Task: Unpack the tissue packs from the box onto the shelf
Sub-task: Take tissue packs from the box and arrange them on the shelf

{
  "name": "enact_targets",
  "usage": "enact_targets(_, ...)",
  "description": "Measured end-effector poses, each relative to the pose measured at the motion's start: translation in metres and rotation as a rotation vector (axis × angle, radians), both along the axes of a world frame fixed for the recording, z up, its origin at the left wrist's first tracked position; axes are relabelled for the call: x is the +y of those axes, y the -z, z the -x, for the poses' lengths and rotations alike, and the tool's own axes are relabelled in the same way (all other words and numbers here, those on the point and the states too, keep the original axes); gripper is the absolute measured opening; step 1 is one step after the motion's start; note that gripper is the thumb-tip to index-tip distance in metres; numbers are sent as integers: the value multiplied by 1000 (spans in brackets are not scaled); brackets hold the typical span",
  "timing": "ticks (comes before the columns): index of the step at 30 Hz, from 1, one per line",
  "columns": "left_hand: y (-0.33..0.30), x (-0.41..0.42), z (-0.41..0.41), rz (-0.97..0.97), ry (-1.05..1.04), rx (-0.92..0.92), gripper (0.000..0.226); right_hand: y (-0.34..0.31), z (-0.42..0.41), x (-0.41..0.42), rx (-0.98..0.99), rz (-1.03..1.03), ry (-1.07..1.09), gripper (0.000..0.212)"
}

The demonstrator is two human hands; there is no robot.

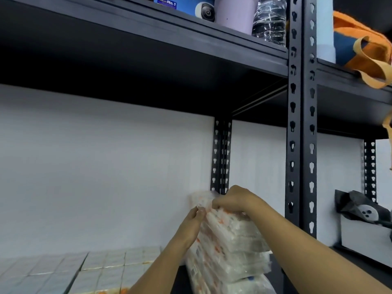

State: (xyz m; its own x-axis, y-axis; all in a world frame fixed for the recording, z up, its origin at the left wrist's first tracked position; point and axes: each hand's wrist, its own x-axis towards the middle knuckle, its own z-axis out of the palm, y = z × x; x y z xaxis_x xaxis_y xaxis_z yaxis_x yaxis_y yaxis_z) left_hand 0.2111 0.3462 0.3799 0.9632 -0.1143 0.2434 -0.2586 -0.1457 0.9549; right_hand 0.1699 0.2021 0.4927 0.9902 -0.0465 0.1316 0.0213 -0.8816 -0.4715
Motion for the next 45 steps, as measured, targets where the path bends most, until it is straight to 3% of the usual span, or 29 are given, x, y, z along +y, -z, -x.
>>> enact_targets(3,2,0,1,-8,-12,-16,33,4,-3,-3,-17,-14,-2,29)
enact_targets(8,-2,5,8,-87,-9,2,58,8,-4,2,-52,108,26,30)
enact_targets(13,-11,16,23,-146,-29,-16,62,4,4,7,-82,124,22,33)
enact_targets(18,-16,48,52,-235,-116,-59,58,8,26,29,-290,240,-32,57)
enact_targets(21,-15,78,77,-295,-190,-75,60,20,49,55,-412,250,-155,60)
enact_targets(26,-3,136,132,-403,-337,-113,55,63,87,103,-447,42,-367,55)
enact_targets(30,24,187,183,-473,-486,-122,44,122,108,133,-286,-184,-448,52)
enact_targets(34,72,235,238,-489,-637,-85,44,188,127,155,-103,-342,-471,65)
enact_targets(39,117,258,283,-415,-692,26,65,232,139,168,-44,-534,-417,81)
enact_targets(45,130,243,293,-242,-685,-5,46,248,150,170,-58,-662,-384,64)
